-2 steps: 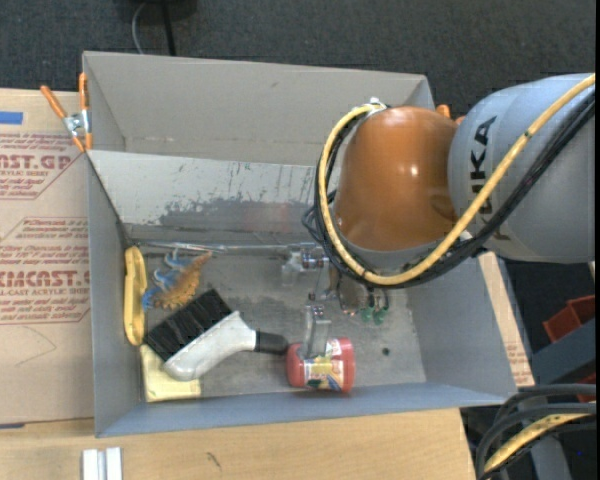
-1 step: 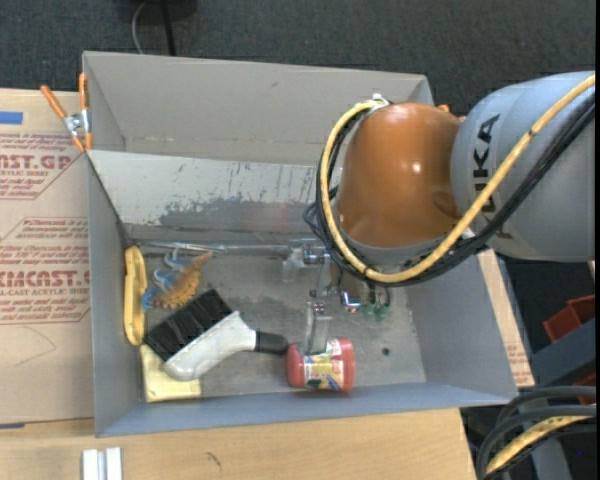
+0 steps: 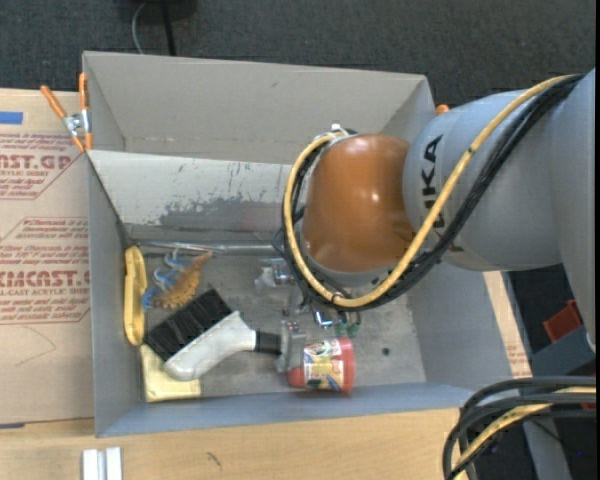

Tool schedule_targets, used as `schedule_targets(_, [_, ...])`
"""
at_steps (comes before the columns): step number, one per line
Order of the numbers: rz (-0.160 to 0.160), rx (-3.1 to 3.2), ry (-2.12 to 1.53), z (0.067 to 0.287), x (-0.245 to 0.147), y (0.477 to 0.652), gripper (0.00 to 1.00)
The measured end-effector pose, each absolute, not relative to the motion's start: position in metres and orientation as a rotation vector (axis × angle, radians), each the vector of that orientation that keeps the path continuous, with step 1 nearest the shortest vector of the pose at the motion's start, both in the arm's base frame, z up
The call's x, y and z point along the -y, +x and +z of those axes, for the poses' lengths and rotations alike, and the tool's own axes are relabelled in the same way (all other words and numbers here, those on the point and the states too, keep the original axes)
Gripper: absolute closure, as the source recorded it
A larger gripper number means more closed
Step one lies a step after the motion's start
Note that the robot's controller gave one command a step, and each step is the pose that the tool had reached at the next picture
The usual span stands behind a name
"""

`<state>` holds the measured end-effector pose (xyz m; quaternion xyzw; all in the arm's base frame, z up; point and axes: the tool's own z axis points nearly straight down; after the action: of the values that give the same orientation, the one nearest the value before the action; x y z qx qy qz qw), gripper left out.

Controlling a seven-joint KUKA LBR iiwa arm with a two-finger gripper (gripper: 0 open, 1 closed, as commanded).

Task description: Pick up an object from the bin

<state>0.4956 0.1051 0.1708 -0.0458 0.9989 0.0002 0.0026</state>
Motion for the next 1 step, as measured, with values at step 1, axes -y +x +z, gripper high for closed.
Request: schedule_targets(1, [0.000, -3.093, -0.542, 0.1590, -0.1510, 0.5008, 0.00])
